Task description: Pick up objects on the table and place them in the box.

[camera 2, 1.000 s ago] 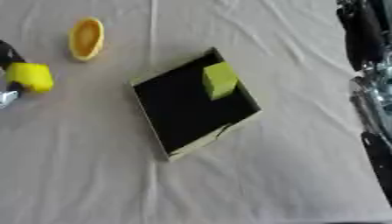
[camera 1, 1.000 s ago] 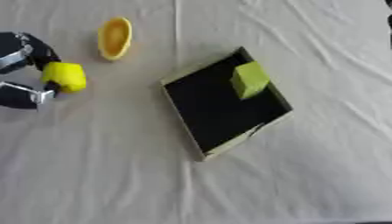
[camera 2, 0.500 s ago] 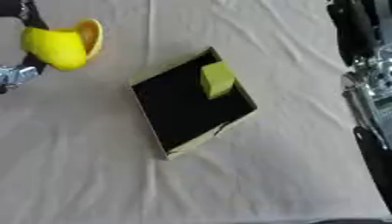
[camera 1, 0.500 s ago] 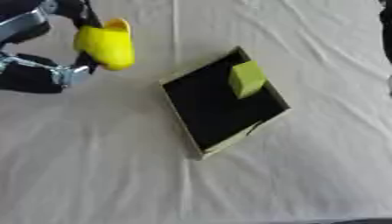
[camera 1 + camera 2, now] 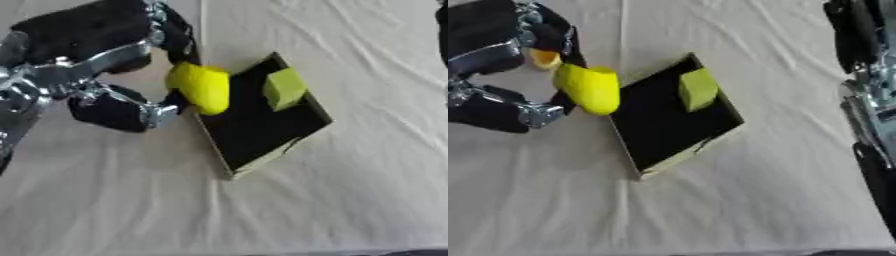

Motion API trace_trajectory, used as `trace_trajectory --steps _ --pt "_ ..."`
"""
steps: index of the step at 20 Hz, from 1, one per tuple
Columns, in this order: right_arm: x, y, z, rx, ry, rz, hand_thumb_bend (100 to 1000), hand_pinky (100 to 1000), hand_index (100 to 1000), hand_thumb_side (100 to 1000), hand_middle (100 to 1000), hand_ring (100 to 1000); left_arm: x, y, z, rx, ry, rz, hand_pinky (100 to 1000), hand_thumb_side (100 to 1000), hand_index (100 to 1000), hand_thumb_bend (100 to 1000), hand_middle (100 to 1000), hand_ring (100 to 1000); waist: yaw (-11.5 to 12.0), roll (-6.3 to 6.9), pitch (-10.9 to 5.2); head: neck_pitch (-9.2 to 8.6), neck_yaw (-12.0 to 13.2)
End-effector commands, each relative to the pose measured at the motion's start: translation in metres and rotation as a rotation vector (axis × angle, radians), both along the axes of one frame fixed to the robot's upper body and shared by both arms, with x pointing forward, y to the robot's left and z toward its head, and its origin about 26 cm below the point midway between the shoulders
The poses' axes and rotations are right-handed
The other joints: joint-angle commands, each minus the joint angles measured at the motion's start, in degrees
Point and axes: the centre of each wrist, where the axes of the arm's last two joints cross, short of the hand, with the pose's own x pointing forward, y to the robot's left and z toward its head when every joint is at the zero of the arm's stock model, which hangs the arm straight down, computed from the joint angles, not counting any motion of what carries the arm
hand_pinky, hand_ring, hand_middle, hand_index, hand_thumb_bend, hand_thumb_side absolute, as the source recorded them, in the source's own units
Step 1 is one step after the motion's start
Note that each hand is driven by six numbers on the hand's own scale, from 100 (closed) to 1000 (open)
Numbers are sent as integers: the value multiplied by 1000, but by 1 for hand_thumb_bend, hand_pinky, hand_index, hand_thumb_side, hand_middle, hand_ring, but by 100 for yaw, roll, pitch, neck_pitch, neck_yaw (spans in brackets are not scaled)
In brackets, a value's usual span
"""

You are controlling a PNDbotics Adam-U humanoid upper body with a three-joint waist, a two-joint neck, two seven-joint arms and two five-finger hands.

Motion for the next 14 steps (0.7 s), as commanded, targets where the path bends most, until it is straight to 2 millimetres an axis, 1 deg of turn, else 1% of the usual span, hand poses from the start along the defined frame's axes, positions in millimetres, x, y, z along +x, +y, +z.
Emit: trace_trajectory --steps 1,5,9,11,14 --pt "-4 -1 9 -15 -31 9 100 885 845 688 724 887 13 -16 -5 3 10 14 670 100 606 100 524 605 -4 -13 -147 19 14" --pt "-4 0 9 -12 -32 16 100 885 845 688 724 887 34 -34 -24 -29 15 56 668 100 614 100 529 605 -26 -28 -146 -2 15" --pt "-4 1 8 -7 -30 20 100 886 845 690 724 888 53 -43 -45 -39 26 111 669 100 636 100 544 609 -52 -40 -141 -19 22" --pt "-4 1 7 -4 -27 20 100 886 845 691 724 888 59 -46 -53 -43 29 129 672 100 649 141 553 614 -58 -44 -137 -23 24" --pt "-4 1 7 -1 -27 22 100 886 845 690 724 888 65 -50 -63 -23 31 133 698 100 693 247 591 645 -67 -51 -131 -24 33"
